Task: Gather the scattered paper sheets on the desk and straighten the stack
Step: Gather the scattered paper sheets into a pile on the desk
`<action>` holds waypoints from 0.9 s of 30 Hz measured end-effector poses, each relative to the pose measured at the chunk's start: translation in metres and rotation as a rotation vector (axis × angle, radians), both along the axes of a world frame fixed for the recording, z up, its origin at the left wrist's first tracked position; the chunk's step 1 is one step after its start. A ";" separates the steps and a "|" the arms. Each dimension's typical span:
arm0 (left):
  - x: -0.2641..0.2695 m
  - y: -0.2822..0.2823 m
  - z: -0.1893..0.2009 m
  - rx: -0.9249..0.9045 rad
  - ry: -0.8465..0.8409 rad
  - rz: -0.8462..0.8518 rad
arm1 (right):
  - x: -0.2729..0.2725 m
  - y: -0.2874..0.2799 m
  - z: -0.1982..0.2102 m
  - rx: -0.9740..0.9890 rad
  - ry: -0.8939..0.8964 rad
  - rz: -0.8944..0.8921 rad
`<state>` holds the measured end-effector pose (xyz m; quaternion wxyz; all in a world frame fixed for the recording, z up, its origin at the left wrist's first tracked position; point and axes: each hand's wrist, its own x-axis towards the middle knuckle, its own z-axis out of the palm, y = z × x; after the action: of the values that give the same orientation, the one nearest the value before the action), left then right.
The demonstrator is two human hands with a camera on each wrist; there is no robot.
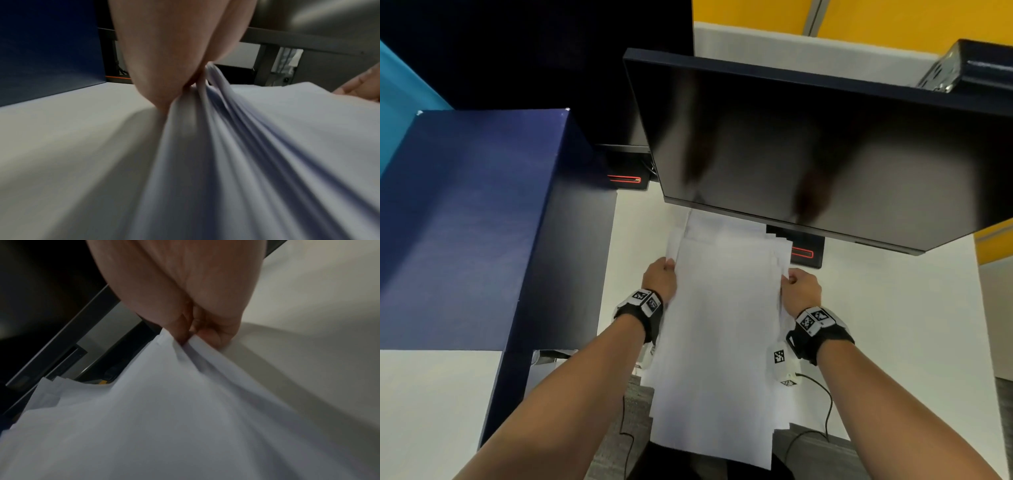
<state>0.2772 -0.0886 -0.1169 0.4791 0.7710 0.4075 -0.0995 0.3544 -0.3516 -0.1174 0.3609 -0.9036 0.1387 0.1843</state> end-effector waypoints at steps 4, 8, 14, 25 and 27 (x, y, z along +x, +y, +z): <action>-0.001 0.012 0.006 -0.171 -0.038 0.200 | 0.002 -0.015 -0.001 0.091 0.017 -0.098; -0.009 0.017 -0.001 0.013 0.004 -0.045 | 0.000 -0.020 -0.004 0.150 0.092 -0.138; 0.007 -0.003 0.000 0.029 -0.031 0.052 | 0.002 0.008 0.005 0.061 0.036 -0.042; -0.095 0.001 0.006 0.103 0.414 -0.359 | -0.082 -0.047 0.020 -0.095 0.232 0.182; -0.107 -0.018 0.007 0.061 0.416 -0.294 | -0.102 -0.032 0.022 -0.158 0.274 0.276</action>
<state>0.1703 -0.1064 -0.1095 0.3417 0.7991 0.3836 -0.3125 0.2529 -0.3834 -0.0950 0.2379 -0.9060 0.0756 0.3418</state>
